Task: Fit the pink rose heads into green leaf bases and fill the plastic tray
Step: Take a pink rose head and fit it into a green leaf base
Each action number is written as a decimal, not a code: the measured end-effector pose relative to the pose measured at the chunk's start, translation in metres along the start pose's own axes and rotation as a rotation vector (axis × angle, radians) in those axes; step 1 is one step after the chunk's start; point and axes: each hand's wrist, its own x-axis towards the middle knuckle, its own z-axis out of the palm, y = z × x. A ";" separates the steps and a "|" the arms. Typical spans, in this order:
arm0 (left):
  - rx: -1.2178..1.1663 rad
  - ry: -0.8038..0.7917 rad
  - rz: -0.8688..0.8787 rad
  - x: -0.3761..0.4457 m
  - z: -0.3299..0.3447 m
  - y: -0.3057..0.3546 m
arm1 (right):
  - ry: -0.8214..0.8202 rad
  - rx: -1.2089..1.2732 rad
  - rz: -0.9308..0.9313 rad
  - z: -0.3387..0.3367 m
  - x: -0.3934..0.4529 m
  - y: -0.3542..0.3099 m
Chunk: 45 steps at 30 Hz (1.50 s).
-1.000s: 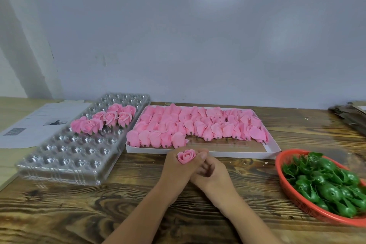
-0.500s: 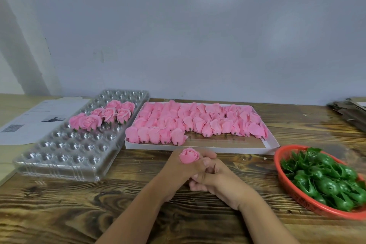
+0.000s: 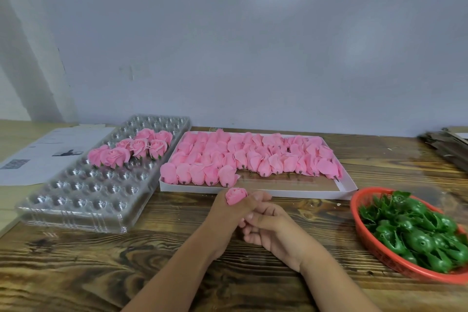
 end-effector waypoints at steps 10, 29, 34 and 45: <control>0.002 -0.100 0.004 -0.002 -0.007 -0.001 | -0.043 0.168 0.129 0.003 -0.003 -0.005; -0.167 0.126 -0.114 0.004 0.003 -0.002 | 0.099 0.123 0.061 0.008 0.002 0.001; -0.144 0.020 -0.079 0.003 -0.001 -0.004 | 0.037 0.181 0.117 0.006 0.000 -0.002; -0.337 0.164 -0.139 0.016 -0.012 -0.012 | 0.348 -0.333 0.052 0.019 -0.015 -0.005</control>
